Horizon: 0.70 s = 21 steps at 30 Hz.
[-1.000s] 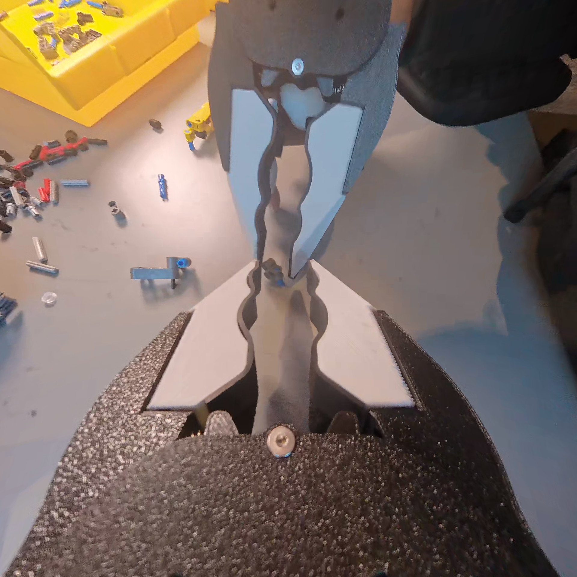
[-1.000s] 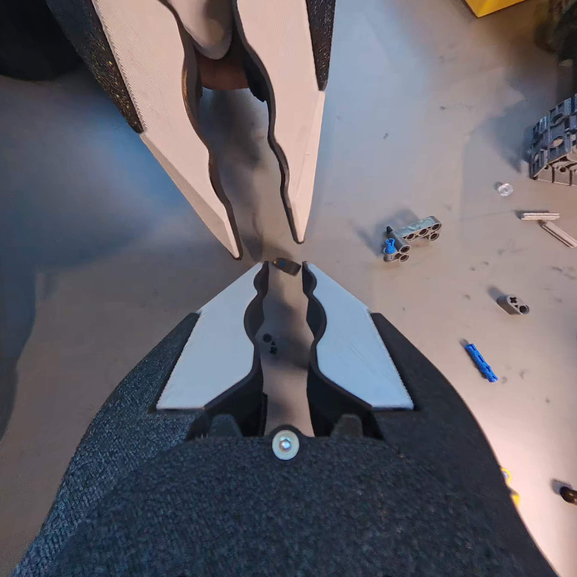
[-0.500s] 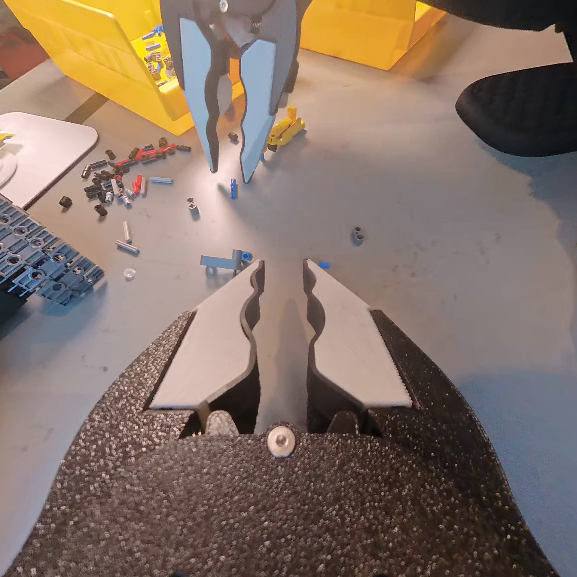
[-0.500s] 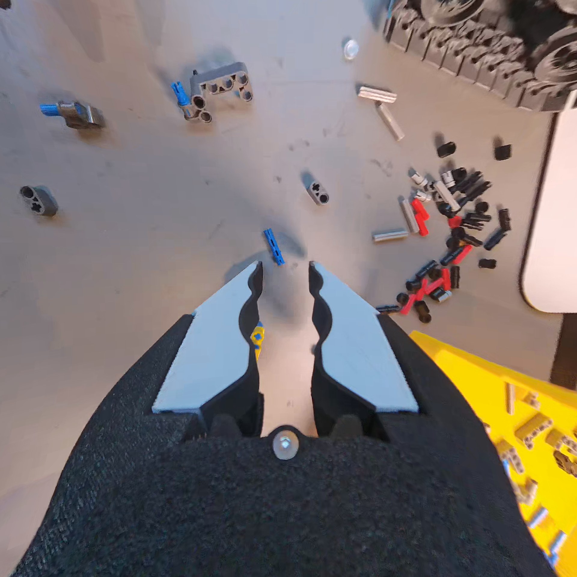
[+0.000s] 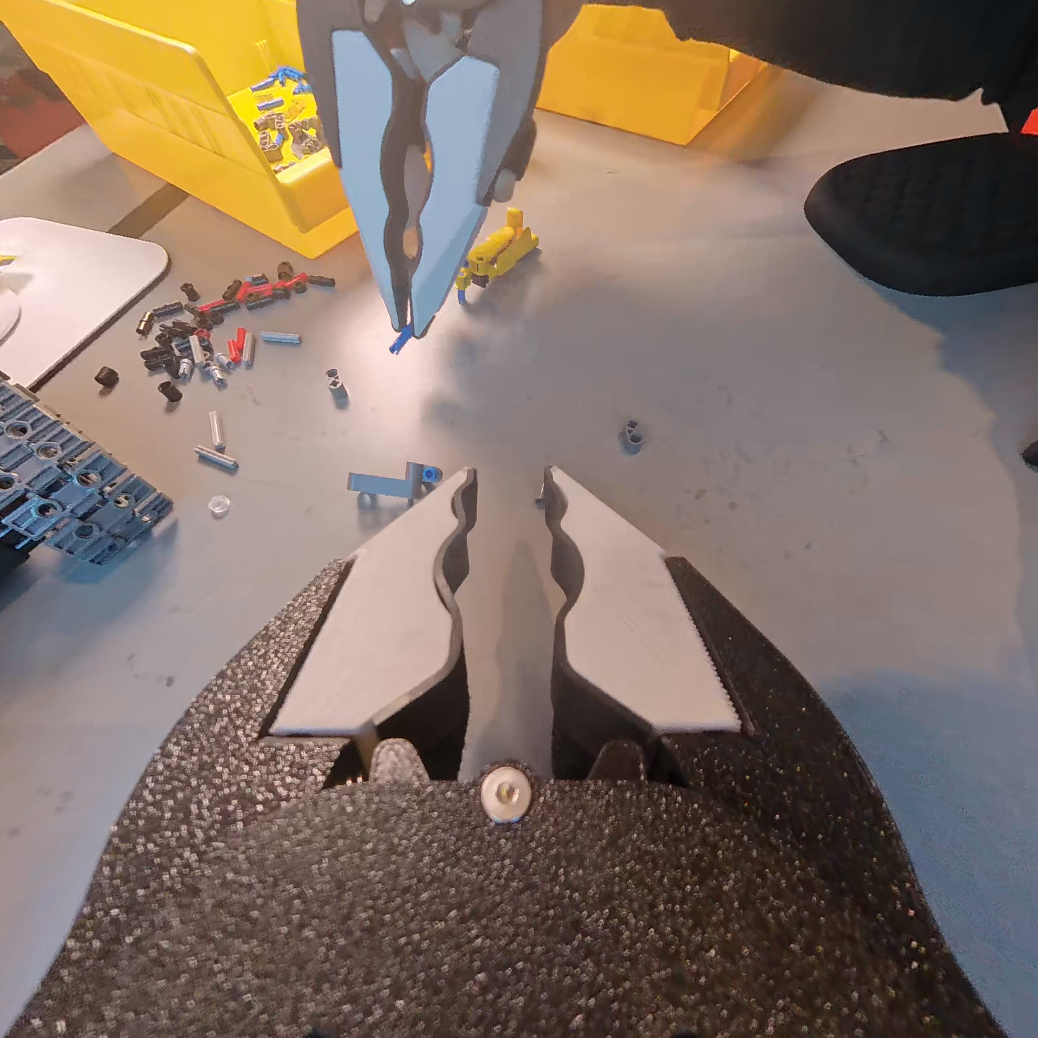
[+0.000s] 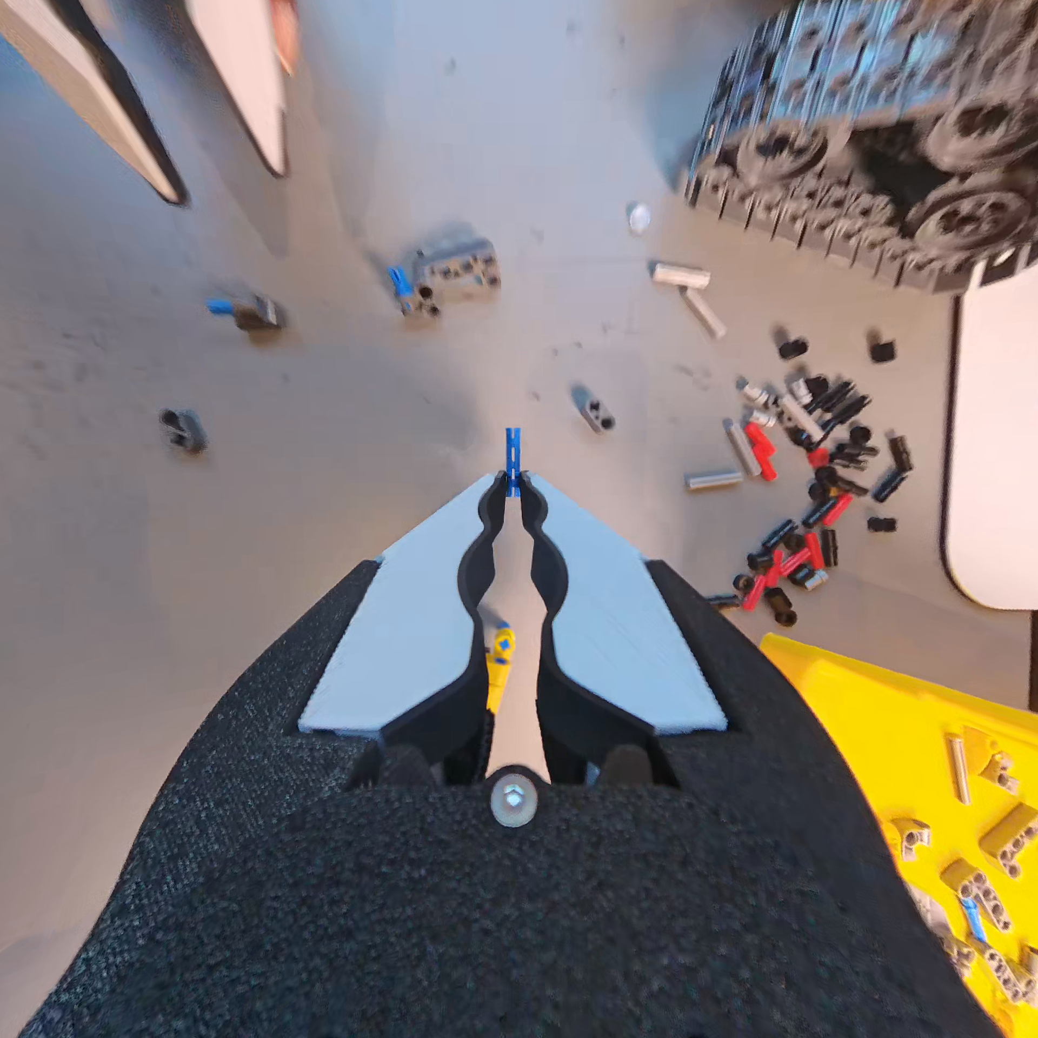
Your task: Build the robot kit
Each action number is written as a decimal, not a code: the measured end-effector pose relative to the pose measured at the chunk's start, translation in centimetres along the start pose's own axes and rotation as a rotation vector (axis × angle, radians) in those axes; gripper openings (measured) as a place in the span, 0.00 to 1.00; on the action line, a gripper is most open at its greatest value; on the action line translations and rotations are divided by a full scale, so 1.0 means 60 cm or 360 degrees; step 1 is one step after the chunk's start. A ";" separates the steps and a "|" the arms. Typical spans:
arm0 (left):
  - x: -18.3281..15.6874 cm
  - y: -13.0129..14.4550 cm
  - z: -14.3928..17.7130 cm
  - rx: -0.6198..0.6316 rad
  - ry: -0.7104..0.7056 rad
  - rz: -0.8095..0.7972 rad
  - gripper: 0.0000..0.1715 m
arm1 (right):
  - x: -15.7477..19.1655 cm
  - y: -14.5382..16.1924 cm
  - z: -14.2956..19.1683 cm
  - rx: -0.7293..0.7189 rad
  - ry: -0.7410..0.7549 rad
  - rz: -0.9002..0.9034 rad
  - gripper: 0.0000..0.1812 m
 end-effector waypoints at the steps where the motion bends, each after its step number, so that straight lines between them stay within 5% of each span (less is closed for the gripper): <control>1: 0.001 -0.002 0.000 -0.0015 -0.0014 0.0008 0.14 | 0.009 -0.011 0.009 -0.0068 0.0008 0.0006 0.03; 9: -0.025 -0.040 -0.006 -0.0166 -0.0004 0.0026 0.15 | 0.145 -0.067 0.018 -0.0429 -0.0077 0.0132 0.03; 16: -0.057 -0.045 -0.011 -0.0162 0.0171 -0.0038 0.02 | 0.188 -0.069 0.030 -0.0542 -0.0079 0.0187 0.03; 21: -0.059 -0.077 0.013 -0.0505 0.0404 0.0222 0.02 | 0.202 -0.068 0.064 -0.0918 -0.0125 0.0076 0.08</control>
Point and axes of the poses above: each gripper's, where its closed fingertips meet, z back along the fingers, y out of its underside, x = y × z across the jaws, the point moved 5 cm from there along z, back along the fingers, and after that the axes turned 4 degrees about -z, right-handed, at the moved point
